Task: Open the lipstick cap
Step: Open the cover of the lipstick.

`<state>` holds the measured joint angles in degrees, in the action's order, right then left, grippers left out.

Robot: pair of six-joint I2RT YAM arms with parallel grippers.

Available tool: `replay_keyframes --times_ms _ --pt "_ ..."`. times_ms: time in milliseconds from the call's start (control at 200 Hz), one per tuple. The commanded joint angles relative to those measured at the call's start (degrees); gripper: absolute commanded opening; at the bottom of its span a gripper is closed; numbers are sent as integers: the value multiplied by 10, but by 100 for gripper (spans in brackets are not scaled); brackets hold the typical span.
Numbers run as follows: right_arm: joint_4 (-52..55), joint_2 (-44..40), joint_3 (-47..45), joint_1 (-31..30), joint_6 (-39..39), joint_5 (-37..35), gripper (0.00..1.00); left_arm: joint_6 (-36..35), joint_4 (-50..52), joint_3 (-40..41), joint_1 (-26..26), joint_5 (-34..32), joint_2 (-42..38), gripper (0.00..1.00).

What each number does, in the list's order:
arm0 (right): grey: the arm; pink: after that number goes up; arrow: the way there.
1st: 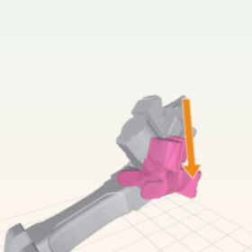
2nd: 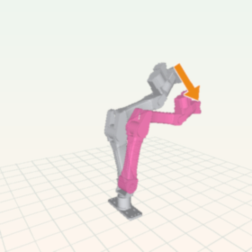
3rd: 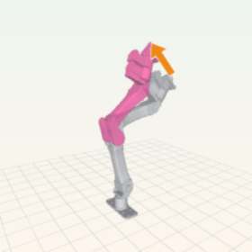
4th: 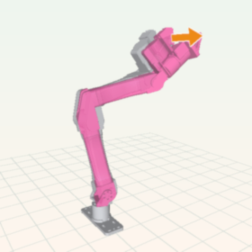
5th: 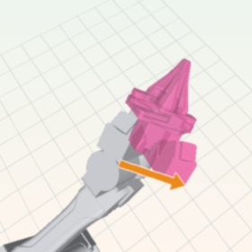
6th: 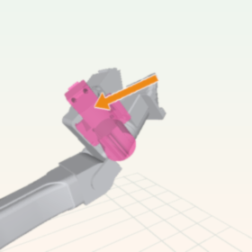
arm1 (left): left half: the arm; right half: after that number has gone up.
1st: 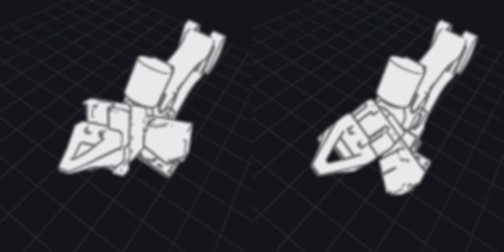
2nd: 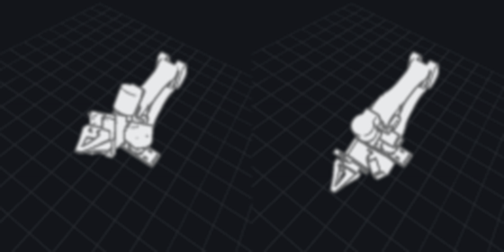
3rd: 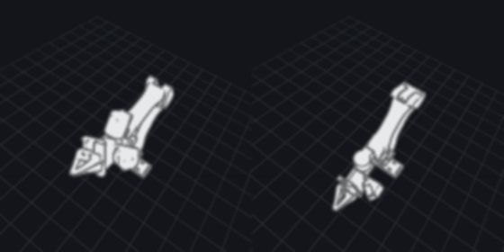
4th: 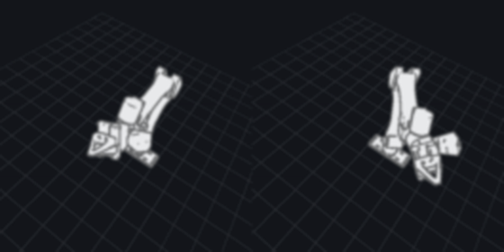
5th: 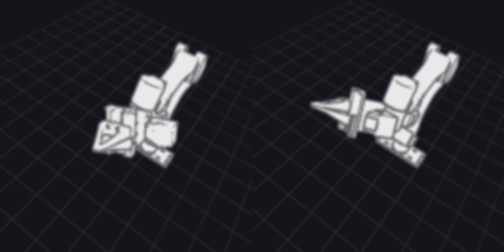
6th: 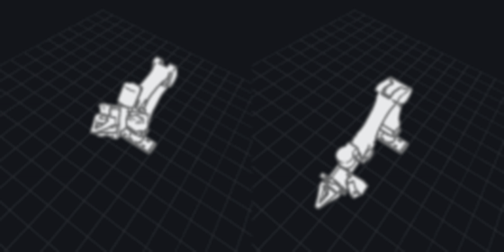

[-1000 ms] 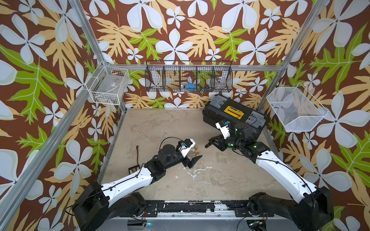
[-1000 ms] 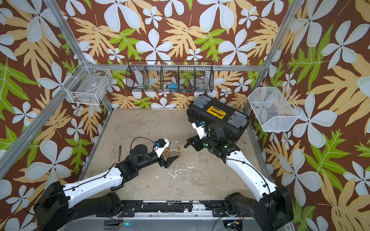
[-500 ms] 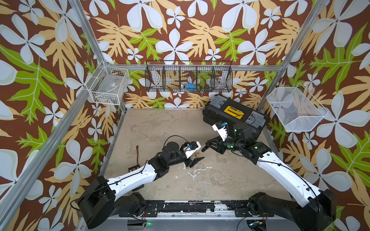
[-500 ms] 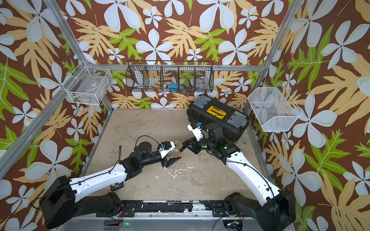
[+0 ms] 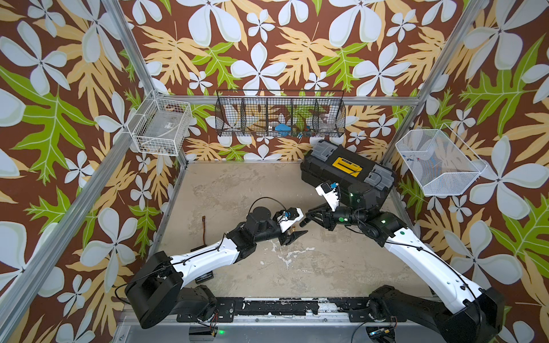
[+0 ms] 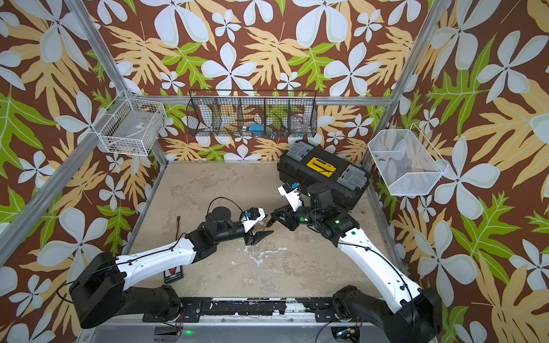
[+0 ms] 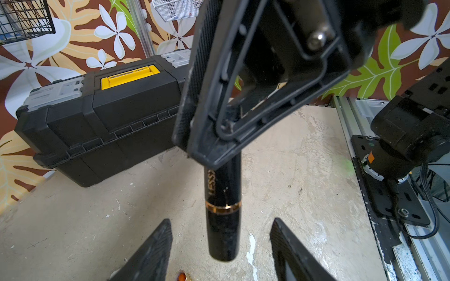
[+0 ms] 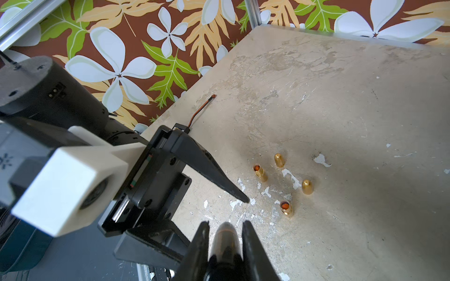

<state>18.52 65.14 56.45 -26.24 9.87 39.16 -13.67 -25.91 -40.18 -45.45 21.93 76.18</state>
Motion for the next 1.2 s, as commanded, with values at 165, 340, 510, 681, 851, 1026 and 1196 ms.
replay_keyframes --times_ms 165,340,510,681,851,1026,1196 --pt "-7 5 7 -6 -4 17 25 0 -9 -9 -1 13 7 62" --pt "-12 7 6 -12 -2 12 25 7 -3 -12 -1 14 10 56" --pt "-13 8 6 -13 -3 5 26 6 5 -12 -1 11 11 43" --pt "-15 10 3 -13 -3 1 27 17 -2 -13 -1 12 11 27" --pt "-15 12 3 -15 -4 1 28 28 -9 -13 -1 11 12 16" --pt "-17 11 3 -15 1 1 33 49 -23 -9 -1 12 12 13" --pt "-15 10 4 -15 2 -1 34 66 -43 3 0 9 6 12"
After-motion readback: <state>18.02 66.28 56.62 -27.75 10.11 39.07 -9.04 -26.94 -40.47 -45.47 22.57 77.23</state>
